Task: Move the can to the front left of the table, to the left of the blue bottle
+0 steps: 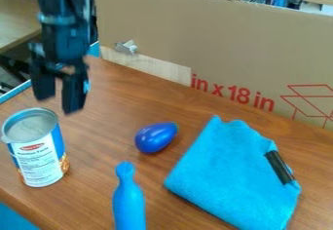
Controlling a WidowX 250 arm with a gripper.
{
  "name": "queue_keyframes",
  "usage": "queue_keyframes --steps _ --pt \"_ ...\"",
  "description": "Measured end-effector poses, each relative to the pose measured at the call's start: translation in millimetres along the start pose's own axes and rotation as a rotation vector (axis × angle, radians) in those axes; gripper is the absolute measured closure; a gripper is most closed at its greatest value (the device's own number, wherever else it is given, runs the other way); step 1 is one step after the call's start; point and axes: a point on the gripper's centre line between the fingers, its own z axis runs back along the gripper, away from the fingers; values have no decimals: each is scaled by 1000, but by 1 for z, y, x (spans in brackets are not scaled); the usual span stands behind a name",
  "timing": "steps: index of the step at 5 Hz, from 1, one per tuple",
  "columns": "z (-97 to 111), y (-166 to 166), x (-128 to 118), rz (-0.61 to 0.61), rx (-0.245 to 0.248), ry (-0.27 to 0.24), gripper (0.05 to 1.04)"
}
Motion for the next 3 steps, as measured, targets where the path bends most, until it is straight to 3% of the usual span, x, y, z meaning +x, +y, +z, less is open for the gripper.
queue_keyframes --steps 1,2,3 --pt "50 -19 -11 -46 22 -128 83" --pt "82 -49 -31 -110 28 -164 83" --pt "81 -62 -38 -134 13 -101 83"
